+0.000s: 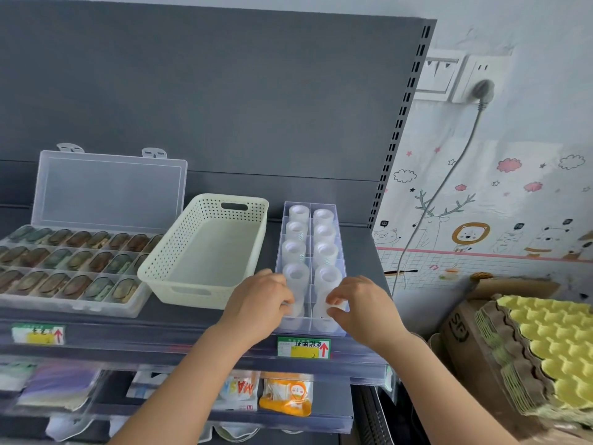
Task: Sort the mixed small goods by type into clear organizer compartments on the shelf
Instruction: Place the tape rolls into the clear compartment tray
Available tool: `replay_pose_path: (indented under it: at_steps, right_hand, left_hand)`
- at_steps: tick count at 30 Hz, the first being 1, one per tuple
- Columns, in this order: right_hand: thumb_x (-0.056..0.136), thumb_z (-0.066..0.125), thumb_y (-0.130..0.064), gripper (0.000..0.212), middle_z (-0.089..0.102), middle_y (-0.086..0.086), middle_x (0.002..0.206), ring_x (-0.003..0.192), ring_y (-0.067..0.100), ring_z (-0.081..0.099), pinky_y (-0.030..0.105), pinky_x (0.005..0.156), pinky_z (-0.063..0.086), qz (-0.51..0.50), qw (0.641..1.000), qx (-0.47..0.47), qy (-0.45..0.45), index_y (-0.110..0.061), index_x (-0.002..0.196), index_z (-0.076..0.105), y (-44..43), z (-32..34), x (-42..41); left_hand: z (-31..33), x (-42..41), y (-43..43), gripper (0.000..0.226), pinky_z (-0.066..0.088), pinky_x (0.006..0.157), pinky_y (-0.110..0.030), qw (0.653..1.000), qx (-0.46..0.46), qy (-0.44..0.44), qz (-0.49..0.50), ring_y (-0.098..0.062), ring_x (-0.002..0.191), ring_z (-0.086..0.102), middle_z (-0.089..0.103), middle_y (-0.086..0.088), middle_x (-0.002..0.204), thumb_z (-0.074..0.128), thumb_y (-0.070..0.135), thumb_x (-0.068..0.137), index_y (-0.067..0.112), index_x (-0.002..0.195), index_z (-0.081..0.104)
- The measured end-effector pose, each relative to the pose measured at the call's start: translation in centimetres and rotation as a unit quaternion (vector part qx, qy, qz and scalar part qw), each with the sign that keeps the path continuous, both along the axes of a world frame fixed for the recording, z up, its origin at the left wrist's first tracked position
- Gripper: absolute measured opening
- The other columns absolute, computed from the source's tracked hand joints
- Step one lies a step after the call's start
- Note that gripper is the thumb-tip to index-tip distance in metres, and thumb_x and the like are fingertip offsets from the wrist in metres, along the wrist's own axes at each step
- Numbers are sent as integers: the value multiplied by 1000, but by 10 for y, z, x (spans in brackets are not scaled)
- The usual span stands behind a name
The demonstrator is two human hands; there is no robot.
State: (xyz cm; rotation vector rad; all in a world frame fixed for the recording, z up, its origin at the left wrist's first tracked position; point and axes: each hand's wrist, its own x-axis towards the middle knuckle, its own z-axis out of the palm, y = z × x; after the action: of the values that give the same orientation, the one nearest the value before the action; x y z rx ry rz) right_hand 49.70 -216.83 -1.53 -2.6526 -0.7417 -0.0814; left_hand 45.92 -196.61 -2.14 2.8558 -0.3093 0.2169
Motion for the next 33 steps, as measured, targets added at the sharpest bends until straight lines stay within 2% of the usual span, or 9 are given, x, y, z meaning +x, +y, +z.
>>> replay_pose_path:
  at_steps: [5,12,17,20,23,25,28,30,33]
  right_hand:
    - [92,55,-26,20,68,-8,102,98,12,54,25,80,49,1,999,-35,31,-26,99,74,5,-1,3]
    - [93,51,-25,23,68,-7,103,99,13,55,26,82,50,3,998,-59,37,-26,100,73,8,-1,5]
    - [93,50,-28,24,69,-4,95,91,15,60,28,76,52,-15,999,-28,-8,-24,96,73,25,5,5]
    - [93,52,-31,23,69,-3,94,91,16,58,31,78,51,12,999,25,-28,-22,96,72,52,9,6]
    - [92,54,-40,29,68,-5,98,99,15,55,31,82,49,38,997,61,-8,-25,113,66,84,10,6]
    - [92,52,-45,35,68,-3,97,100,19,54,33,81,49,42,998,41,3,-20,114,62,105,7,8]
    - [92,47,-51,37,65,1,92,93,21,55,32,69,46,26,1000,0,-8,-15,98,56,131,3,13]
    - [92,44,-52,40,64,4,90,89,22,56,29,62,40,4,1000,-13,-10,-15,102,54,146,2,16]
    - [94,43,-49,39,64,7,89,87,24,58,29,62,37,-28,999,-30,-12,-12,105,52,162,0,19]
  left_hand:
    - [-5,2,6,20,46,70,-25,998,47,13,-27,-11,90,46,58,7,92,54,15,92,19,88,74]
    - [-8,2,7,23,45,72,-25,998,45,7,-45,-12,91,46,58,6,95,51,17,94,21,95,74]
    - [2,-3,17,26,41,76,-24,998,-25,-37,-38,-9,95,45,60,9,98,49,28,97,23,102,74]
    - [14,-5,43,19,41,76,-26,995,-33,-89,32,-14,95,50,61,6,96,56,24,93,20,101,73]
    - [20,-8,77,22,42,81,-32,982,-5,-116,149,-20,102,51,60,1,107,57,22,92,18,110,70]
    - [18,-9,98,34,40,91,-38,969,36,-89,226,-23,115,46,53,-3,126,53,30,94,19,126,59]
    - [14,-10,123,47,34,100,-40,944,96,-31,315,-24,128,35,38,-5,143,42,39,97,19,139,42]
    - [12,-9,136,51,33,100,-40,931,107,-8,349,-25,128,34,37,-6,144,40,40,98,16,142,37]
    - [10,-7,151,49,40,95,-37,925,84,17,369,-24,121,43,46,-8,136,42,35,98,10,140,36]
